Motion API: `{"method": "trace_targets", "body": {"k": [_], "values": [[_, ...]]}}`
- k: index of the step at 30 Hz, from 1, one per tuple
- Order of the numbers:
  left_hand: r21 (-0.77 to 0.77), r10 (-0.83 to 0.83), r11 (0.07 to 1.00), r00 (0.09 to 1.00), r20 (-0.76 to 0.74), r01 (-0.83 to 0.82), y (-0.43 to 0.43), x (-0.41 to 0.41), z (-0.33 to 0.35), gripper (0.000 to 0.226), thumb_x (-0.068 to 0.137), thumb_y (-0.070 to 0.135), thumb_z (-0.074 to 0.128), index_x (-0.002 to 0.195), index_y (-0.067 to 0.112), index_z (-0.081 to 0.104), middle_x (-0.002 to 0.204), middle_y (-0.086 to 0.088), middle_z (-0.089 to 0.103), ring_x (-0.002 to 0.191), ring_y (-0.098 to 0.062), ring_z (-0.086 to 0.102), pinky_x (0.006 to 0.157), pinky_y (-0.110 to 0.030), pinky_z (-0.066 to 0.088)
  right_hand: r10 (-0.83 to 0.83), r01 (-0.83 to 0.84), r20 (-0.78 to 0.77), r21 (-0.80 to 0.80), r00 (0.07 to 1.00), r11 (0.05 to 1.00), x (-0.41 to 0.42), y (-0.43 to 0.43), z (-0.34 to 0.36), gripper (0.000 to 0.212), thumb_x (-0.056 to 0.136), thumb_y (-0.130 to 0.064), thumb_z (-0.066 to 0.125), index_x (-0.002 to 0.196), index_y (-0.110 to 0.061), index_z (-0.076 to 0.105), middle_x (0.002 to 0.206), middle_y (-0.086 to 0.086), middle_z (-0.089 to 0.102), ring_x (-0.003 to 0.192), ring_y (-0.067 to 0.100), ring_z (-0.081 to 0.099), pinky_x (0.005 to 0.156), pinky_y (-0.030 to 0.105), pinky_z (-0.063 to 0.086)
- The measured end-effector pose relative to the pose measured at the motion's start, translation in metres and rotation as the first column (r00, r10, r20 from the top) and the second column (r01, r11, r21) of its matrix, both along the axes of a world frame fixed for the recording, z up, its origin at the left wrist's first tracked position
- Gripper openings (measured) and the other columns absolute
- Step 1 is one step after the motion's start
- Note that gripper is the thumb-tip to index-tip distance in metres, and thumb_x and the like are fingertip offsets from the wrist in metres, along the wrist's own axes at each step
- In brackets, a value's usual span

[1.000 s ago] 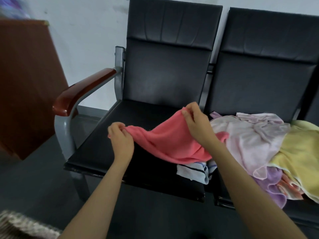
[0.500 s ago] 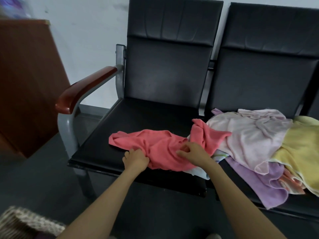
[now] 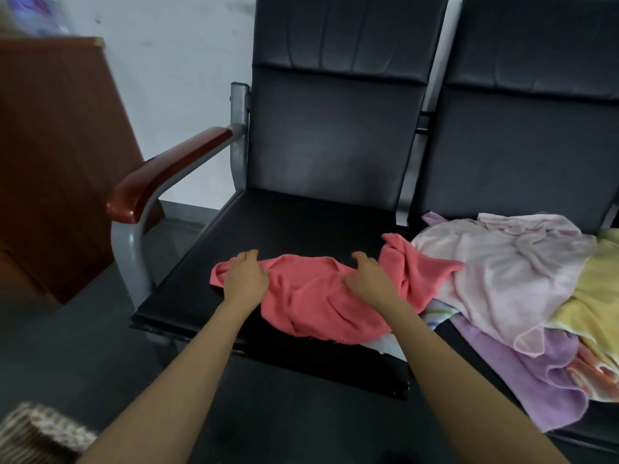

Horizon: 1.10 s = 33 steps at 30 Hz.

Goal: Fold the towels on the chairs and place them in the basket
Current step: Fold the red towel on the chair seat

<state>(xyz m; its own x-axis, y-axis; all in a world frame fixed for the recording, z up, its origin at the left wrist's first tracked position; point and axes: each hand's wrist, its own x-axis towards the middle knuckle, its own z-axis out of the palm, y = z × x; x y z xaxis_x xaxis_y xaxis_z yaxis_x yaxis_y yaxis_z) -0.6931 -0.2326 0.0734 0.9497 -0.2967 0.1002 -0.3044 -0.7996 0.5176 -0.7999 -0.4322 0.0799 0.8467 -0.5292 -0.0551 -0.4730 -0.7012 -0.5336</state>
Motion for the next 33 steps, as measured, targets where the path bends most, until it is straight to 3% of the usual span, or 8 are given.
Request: {"method": "trace_targets", "body": {"k": [4, 10, 13, 15, 17, 21, 28, 33], "values": [[0.189, -0.035, 0.98, 0.991, -0.128, 0.059, -0.004, 0.041, 0.0, 0.052, 0.097, 0.02, 0.045, 0.145, 0.007, 0.03, 0.145, -0.017, 0.035, 0.128, -0.033, 0.043, 0.102, -0.043, 0.037, 0.068, -0.069, -0.274, 0.007, 0.959, 0.998, 0.035, -0.016, -0.004, 0.079, 0.085, -0.036, 0.065, 0.148, -0.018, 0.022, 0.145, 0.013, 0.032, 0.128, 0.03, 0.044, 0.108, 0.045, 0.035], [0.382, -0.099, 0.921, 0.994, 0.039, 0.077, -0.006, 0.055, -0.006, 0.028, 0.096, 0.032, 0.047, 0.113, 0.018, 0.065, 0.118, -0.006, 0.06, 0.111, -0.026, 0.051, 0.095, -0.038, 0.037, 0.048, -0.049, -0.017, -0.047, 0.999, 0.998, 0.051, -0.031, -0.018, 0.012, 0.089, -0.023, 0.058, 0.1, -0.02, 0.06, 0.11, 0.009, 0.061, 0.099, 0.027, 0.06, 0.086, 0.036, 0.048], [-0.042, -0.027, 0.999, 0.988, 0.149, 0.034, -0.012, 0.045, 0.019, 0.021, 0.097, 0.026, 0.047, 0.109, 0.012, 0.058, 0.106, -0.008, 0.061, 0.105, -0.029, 0.054, 0.09, -0.039, 0.037, -0.099, 0.068, 0.415, 0.087, 0.904, 0.994, 0.044, -0.035, 0.014, 0.014, 0.087, -0.011, 0.059, 0.1, -0.015, 0.061, 0.103, 0.009, 0.059, 0.092, 0.023, 0.057, 0.079, 0.025, 0.039], [-0.402, -0.086, 0.91, 0.994, 0.068, 0.106, -0.014, 0.029, 0.044, 0.013, 0.098, 0.025, 0.047, 0.102, 0.013, 0.051, 0.09, -0.003, 0.062, 0.087, -0.023, 0.059, 0.071, -0.033, 0.043, -0.103, 0.039, 0.618, 0.116, 0.779, 0.992, 0.026, -0.033, 0.045, 0.018, 0.084, -0.003, 0.06, 0.09, -0.02, 0.056, 0.092, 0.001, 0.054, 0.085, 0.018, 0.051, 0.074, 0.022, 0.034], [-0.487, -0.249, 0.837, 0.966, 0.064, 0.248, -0.011, 0.01, 0.067, 0.012, 0.096, 0.03, 0.051, 0.096, 0.018, 0.052, 0.084, 0.007, 0.061, 0.077, -0.009, 0.057, 0.063, -0.023, 0.04, -0.09, -0.022, 0.698, 0.15, 0.711, 0.988, 0.0, -0.032, 0.069, 0.026, 0.084, -0.003, 0.062, 0.08, -0.025, 0.048, 0.079, -0.006, 0.052, 0.075, 0.013, 0.051, 0.069, 0.025, 0.038], [-0.394, -0.535, 0.812, 0.819, -0.206, 0.431, -0.003, -0.018, 0.073, 0.023, 0.088, 0.032, 0.065, 0.108, 0.024, 0.059, 0.094, 0.006, 0.066, 0.086, -0.007, 0.06, 0.079, -0.023, 0.045, -0.003, -0.124, 0.485, 0.23, 0.874, 0.965, -0.062, -0.047, 0.09, 0.018, 0.081, -0.011, 0.073, 0.089, -0.015, 0.058, 0.075, -0.006, 0.058, 0.066, 0.002, 0.053, 0.064, 0.017, 0.043], [-0.02, -0.413, 0.896, 0.816, -0.404, 0.444, -0.03, -0.049, 0.018, 0.073, 0.081, 0.032, 0.071, 0.14, 0.006, 0.036, 0.132, -0.01, 0.051, 0.106, -0.015, 0.054, 0.086, -0.023, 0.044, -0.034, 0.024, 0.021, 0.353, 0.999, 0.935, -0.104, -0.069, 0.055, 0.057, 0.075, -0.022, 0.073, 0.127, -0.016, 0.05, 0.121, 0.013, 0.057, 0.108, 0.026, 0.058, 0.094, 0.036, 0.049], [0.105, -0.426, 0.859, 0.814, -0.394, 0.501, -0.048, -0.039, 0.007, 0.034, 0.083, 0.028, 0.065, 0.111, 0.01, 0.063, 0.088, 0.001, 0.063, 0.08, -0.012, 0.059, 0.068, -0.02, 0.045, 0.125, -0.1, -0.141, 0.173, 0.982, 0.98, -0.069, -0.07, 0.032, 0.056, 0.088, -0.013, 0.056, 0.141, -0.012, 0.037, 0.124, 0.016, 0.056, 0.108, 0.026, 0.057, 0.085, 0.028, 0.049]]}}
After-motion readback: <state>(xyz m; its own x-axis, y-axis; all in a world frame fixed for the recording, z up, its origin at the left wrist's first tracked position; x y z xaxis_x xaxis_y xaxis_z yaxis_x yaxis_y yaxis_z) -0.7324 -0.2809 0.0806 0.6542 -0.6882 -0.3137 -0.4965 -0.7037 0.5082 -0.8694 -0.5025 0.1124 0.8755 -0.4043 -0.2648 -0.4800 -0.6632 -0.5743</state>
